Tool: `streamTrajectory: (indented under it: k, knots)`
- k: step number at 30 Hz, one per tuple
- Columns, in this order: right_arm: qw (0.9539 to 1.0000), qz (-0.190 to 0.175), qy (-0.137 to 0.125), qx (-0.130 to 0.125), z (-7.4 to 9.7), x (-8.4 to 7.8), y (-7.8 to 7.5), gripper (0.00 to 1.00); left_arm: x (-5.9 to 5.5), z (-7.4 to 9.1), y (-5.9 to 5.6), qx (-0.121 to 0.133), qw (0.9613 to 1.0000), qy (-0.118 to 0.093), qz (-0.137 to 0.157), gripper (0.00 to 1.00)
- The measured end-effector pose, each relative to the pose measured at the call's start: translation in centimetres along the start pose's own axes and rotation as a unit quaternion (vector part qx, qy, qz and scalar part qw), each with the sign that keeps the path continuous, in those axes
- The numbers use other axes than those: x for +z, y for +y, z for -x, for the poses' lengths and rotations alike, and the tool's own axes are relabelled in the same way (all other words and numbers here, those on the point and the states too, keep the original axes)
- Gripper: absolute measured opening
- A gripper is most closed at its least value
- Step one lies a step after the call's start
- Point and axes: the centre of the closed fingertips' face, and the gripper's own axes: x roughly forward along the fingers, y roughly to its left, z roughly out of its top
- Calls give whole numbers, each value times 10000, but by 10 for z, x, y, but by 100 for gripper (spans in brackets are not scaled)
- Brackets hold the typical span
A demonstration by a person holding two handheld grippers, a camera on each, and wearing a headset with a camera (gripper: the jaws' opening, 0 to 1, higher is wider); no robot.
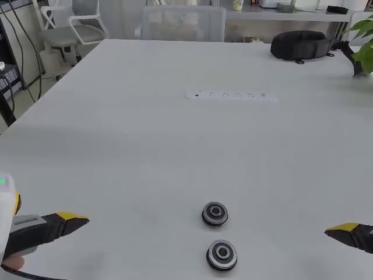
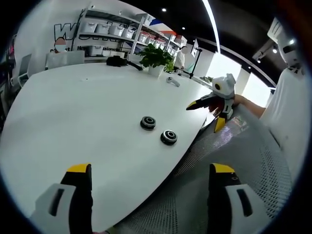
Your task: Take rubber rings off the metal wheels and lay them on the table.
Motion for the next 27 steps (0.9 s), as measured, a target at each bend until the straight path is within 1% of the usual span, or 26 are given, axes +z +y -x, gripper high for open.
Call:
streamTrajectory:
  k: [5, 9, 12, 16, 18, 21, 24, 27]
  knots:
    - [10000, 19, 30, -15, 0, -1, -1, 99, 0, 0, 0, -4, 10000, 35, -48, 99]
    - [10000, 43, 77, -16, -1, -2, -1, 99, -1, -1, -4, -82, 9998, 103, -135, 99]
    - [9999, 112, 124, -18, -1, -2, 0, 99, -1, -1, -7, -181, 9992, 174, -297, 99]
    - [9997, 178, 151, -19, -1, -1, -1, 99, 0, -1, -8, -210, 9983, 270, -465, 99]
    - [9998, 177, 115, -12, -1, 1, 0, 99, 4, 0, -8, -207, 9983, 213, -499, 99]
    - [9998, 184, 77, -20, -1, 4, -2, 97, 11, 0, -10, -298, 9981, 109, -521, 99]
    - [9999, 153, 14, -29, 0, 9, -6, 97, 14, 0, -11, -325, 9971, 163, -668, 98]
    - [9997, 220, -42, -11, 0, 16, -8, 96, 21, 0, -11, -326, 9963, 127, -790, 99]
